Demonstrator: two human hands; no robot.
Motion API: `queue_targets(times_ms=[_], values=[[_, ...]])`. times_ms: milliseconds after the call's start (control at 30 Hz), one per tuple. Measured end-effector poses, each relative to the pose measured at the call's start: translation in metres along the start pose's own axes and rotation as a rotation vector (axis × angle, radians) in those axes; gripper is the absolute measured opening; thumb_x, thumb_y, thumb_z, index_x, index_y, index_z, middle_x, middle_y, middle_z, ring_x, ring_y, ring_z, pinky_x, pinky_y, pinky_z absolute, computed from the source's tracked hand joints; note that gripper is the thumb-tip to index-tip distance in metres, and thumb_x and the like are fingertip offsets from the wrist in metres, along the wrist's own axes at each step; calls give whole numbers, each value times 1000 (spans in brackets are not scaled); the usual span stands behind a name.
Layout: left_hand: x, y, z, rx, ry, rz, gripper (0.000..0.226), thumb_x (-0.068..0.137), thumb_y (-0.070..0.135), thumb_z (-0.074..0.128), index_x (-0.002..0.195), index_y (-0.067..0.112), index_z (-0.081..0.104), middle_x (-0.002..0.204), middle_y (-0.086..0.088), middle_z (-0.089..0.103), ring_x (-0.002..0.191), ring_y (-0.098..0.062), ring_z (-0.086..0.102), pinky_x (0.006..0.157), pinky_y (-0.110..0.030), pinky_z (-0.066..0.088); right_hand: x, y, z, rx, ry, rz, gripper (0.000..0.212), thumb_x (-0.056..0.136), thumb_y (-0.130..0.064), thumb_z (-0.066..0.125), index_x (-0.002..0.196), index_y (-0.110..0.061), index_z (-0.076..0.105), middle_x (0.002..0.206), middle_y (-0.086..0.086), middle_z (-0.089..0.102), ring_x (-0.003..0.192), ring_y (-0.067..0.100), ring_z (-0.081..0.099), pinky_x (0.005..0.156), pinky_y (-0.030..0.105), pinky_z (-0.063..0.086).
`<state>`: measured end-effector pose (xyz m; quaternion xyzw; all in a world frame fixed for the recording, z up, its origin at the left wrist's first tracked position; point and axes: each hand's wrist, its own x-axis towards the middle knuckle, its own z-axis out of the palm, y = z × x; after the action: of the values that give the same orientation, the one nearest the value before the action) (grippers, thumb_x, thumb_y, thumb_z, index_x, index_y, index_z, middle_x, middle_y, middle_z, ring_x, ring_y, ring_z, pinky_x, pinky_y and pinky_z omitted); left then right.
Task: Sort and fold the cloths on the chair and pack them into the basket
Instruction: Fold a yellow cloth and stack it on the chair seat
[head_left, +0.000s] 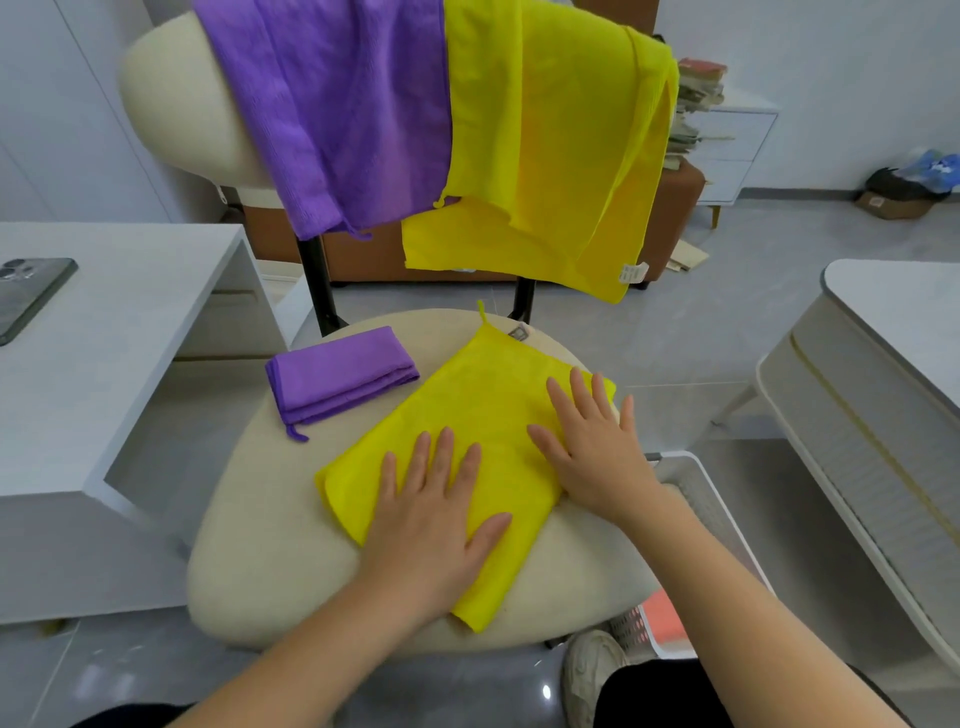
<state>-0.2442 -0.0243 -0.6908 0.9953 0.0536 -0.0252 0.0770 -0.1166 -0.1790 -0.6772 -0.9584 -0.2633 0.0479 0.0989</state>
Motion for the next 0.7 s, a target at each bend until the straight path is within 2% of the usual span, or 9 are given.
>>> queue_targets(times_ms=[67, 133, 200, 267, 367, 467, 533, 600, 700], values=[[-1, 13, 1, -92, 45, -64, 96, 78, 75, -11, 150, 20, 20, 157, -10, 16, 145, -29, 13, 115, -49, 4, -4, -9, 0, 19, -35, 15, 70, 95, -61, 17, 152, -25, 3, 160, 3, -9, 146, 24, -14, 115, 50, -8], [1, 8, -4, -192, 10, -91, 101, 66, 76, -12, 151, 25, 3, 160, 0, -2, 147, -17, -6, 116, -43, -7, -5, -9, 4, -13, -112, -6, 71, 94, -61, 17, 152, -25, 0, 160, 1, -11, 146, 23, -14, 115, 52, -7], [6, -11, -15, -204, -12, 8, 111, 57, 85, -12, 151, 28, 7, 159, 6, 1, 146, -10, -5, 117, -38, -8, -3, 2, 9, -27, -158, -21, 80, 85, -71, 5, 152, -27, -2, 159, -1, -13, 146, 22, -15, 114, 55, -8], [7, -30, -19, -85, -54, 156, 119, 51, 87, -26, 151, 30, 8, 158, 10, -3, 145, -6, -7, 115, -32, -10, 0, 14, 7, 10, -134, -20, 97, 70, -81, -10, 152, -30, -1, 160, -2, -11, 146, 23, -14, 113, 57, -9], [4, -50, -15, 3, -82, 296, 107, 61, 85, -20, 150, 30, -1, 153, 11, -15, 145, -11, -11, 113, -28, -14, -2, 21, 3, 25, -58, 8, 79, 86, -72, 13, 152, -28, 7, 160, 0, -6, 147, 24, -11, 113, 56, -8], [0, -56, -11, -78, 117, 472, 78, 86, 76, 23, 145, 26, 31, 154, 3, 24, 143, -15, 20, 114, -33, 9, -10, 14, 4, 41, 111, -92, 81, 86, -73, 13, 150, -25, 22, 160, 2, 6, 147, 22, -5, 114, 53, -5], [-5, -56, -6, -144, 198, 586, 67, 84, 71, 41, 133, 26, 47, 144, 5, 45, 135, -10, 36, 111, -32, 22, -19, 9, 5, 86, 200, -210, 81, 88, -70, 6, 145, -21, 37, 157, 3, 22, 146, 22, 7, 115, 52, 2], [-11, -50, -5, -170, 271, 653, 58, 82, 66, 53, 121, 24, 58, 131, 5, 57, 125, -10, 48, 104, -30, 34, -28, 6, 7, 87, 260, -313, 68, 96, -58, 12, 136, -17, 49, 151, 5, 36, 143, 25, 22, 113, 54, 13], [-17, -37, -5, -154, 388, 726, 36, 82, 53, 62, 99, 22, 62, 103, 2, 63, 100, -14, 56, 83, -27, 42, -38, 8, 12, 110, 315, -436, 44, 95, -39, 37, 128, -16, 56, 144, 4, 46, 138, 26, 36, 111, 52, 21]])
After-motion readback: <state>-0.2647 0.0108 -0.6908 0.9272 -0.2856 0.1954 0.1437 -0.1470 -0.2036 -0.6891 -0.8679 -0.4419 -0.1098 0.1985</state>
